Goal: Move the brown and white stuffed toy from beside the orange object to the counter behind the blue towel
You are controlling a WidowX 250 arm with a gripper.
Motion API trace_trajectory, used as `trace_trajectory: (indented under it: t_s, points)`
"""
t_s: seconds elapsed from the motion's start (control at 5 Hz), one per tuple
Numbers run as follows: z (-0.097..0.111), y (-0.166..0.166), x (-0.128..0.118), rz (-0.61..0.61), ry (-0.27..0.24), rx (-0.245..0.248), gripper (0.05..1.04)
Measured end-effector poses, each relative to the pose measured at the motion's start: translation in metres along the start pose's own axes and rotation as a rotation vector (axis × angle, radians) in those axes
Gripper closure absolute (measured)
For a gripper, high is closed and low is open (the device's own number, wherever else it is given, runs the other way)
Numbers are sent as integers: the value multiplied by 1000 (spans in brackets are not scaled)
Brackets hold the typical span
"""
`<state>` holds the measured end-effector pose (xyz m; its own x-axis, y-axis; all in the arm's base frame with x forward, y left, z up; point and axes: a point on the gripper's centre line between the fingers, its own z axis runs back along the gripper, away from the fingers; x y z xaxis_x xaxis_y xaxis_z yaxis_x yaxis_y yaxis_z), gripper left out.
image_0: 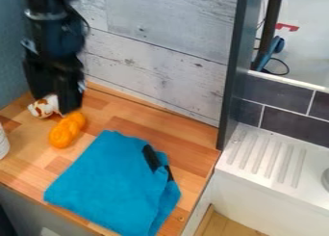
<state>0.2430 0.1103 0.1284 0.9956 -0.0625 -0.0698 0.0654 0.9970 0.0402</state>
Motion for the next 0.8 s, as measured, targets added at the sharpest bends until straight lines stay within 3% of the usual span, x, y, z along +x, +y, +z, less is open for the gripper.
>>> trace_trajectory:
  t_s: [0.2, 0.4, 0.6, 0.8]
  points:
    - [12, 33, 7, 57, -68, -13, 83]
    - [10, 65, 16, 94, -103, -40, 83]
    - [5, 87, 34, 107, -159, -33, 83]
    - [-10, 102, 53, 63, -176, -12, 83]
